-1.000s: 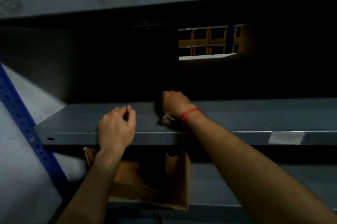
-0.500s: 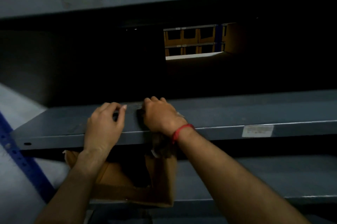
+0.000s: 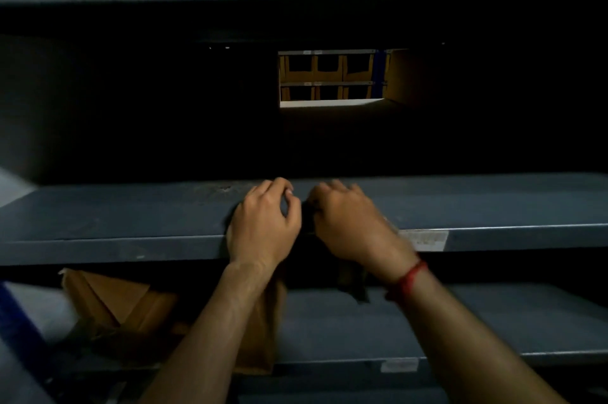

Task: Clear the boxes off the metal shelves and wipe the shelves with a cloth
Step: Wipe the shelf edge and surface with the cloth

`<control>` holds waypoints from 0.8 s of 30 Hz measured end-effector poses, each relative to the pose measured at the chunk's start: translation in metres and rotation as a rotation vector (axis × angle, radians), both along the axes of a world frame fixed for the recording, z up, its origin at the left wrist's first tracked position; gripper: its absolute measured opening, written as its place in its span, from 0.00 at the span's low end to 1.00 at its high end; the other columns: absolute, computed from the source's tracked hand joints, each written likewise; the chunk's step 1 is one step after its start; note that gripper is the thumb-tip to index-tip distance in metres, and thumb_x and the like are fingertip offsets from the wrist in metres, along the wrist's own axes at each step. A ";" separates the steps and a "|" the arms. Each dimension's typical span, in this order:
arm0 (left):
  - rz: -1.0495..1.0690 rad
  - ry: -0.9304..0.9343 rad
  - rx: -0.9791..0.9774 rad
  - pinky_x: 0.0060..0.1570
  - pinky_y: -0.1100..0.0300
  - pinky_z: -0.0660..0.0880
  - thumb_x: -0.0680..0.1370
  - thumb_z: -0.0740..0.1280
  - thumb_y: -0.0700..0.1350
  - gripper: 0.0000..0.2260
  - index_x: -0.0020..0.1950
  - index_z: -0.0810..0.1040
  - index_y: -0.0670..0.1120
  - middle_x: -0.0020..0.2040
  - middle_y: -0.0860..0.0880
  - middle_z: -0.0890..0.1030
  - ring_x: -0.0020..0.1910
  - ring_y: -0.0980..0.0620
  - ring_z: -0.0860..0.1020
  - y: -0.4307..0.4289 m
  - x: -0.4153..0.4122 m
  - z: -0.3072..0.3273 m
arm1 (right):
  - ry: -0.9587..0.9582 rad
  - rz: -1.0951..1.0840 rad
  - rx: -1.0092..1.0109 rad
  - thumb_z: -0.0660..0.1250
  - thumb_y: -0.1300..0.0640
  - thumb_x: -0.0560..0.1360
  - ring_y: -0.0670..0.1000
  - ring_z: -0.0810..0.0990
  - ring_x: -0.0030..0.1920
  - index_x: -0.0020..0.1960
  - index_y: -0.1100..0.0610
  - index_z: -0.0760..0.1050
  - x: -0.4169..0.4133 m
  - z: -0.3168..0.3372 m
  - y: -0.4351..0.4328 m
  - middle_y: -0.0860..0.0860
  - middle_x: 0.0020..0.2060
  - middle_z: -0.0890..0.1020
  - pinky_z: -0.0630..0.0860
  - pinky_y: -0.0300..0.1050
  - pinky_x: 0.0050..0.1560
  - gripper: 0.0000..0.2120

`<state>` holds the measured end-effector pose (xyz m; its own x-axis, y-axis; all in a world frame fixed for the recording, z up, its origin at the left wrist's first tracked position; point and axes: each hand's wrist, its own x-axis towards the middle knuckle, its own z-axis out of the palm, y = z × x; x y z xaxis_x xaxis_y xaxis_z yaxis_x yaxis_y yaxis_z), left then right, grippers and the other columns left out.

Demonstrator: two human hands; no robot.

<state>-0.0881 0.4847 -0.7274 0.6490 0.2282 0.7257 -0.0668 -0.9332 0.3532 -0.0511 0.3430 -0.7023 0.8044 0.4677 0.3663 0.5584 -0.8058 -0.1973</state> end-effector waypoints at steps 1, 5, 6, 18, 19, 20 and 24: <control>-0.001 0.001 -0.003 0.38 0.52 0.74 0.77 0.57 0.51 0.12 0.50 0.78 0.47 0.45 0.46 0.81 0.45 0.42 0.79 -0.001 -0.001 0.000 | 0.034 0.043 0.003 0.58 0.54 0.80 0.62 0.72 0.64 0.66 0.57 0.72 0.004 0.004 0.012 0.56 0.63 0.75 0.70 0.52 0.64 0.16; 0.012 0.021 -0.013 0.38 0.51 0.76 0.76 0.57 0.56 0.15 0.49 0.77 0.48 0.45 0.47 0.81 0.45 0.43 0.79 0.003 -0.001 -0.003 | 0.156 0.075 -0.094 0.61 0.52 0.80 0.63 0.75 0.64 0.66 0.58 0.73 0.077 0.012 0.031 0.59 0.63 0.76 0.72 0.54 0.64 0.17; 0.022 0.031 -0.021 0.39 0.52 0.76 0.75 0.57 0.57 0.16 0.50 0.78 0.48 0.46 0.48 0.81 0.46 0.44 0.80 0.003 0.000 -0.003 | 0.178 0.019 -0.099 0.62 0.53 0.80 0.63 0.76 0.63 0.65 0.58 0.74 0.096 0.015 0.021 0.60 0.63 0.77 0.73 0.53 0.63 0.16; 0.051 0.099 -0.012 0.47 0.52 0.78 0.73 0.59 0.60 0.20 0.53 0.81 0.48 0.50 0.49 0.83 0.51 0.45 0.80 0.005 0.004 -0.001 | 0.077 -0.038 -0.096 0.62 0.56 0.77 0.62 0.71 0.66 0.67 0.58 0.70 0.049 0.003 -0.052 0.57 0.65 0.73 0.67 0.51 0.67 0.18; 0.049 0.107 -0.001 0.48 0.51 0.78 0.73 0.59 0.61 0.21 0.52 0.81 0.48 0.49 0.49 0.83 0.51 0.45 0.81 0.006 0.004 -0.003 | 0.054 0.034 -0.080 0.61 0.56 0.78 0.62 0.71 0.65 0.67 0.58 0.70 0.042 0.004 -0.039 0.57 0.64 0.73 0.68 0.52 0.66 0.18; 0.051 0.116 0.008 0.49 0.51 0.78 0.73 0.58 0.62 0.22 0.51 0.82 0.48 0.49 0.49 0.83 0.51 0.46 0.81 0.007 0.005 -0.004 | 0.053 0.078 -0.070 0.61 0.57 0.78 0.62 0.71 0.65 0.67 0.58 0.70 0.041 0.005 -0.028 0.57 0.64 0.73 0.69 0.53 0.66 0.18; 0.102 0.126 0.030 0.45 0.52 0.78 0.73 0.56 0.64 0.24 0.47 0.83 0.48 0.46 0.48 0.84 0.48 0.44 0.81 0.009 0.006 -0.005 | 0.072 0.076 -0.075 0.60 0.58 0.79 0.64 0.72 0.64 0.68 0.59 0.70 0.074 0.009 -0.024 0.59 0.64 0.74 0.70 0.53 0.66 0.18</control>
<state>-0.0820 0.4935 -0.7322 0.7097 0.2768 0.6478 0.0714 -0.9431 0.3248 0.0230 0.3188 -0.6929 0.7889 0.5518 0.2703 0.6045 -0.7760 -0.1802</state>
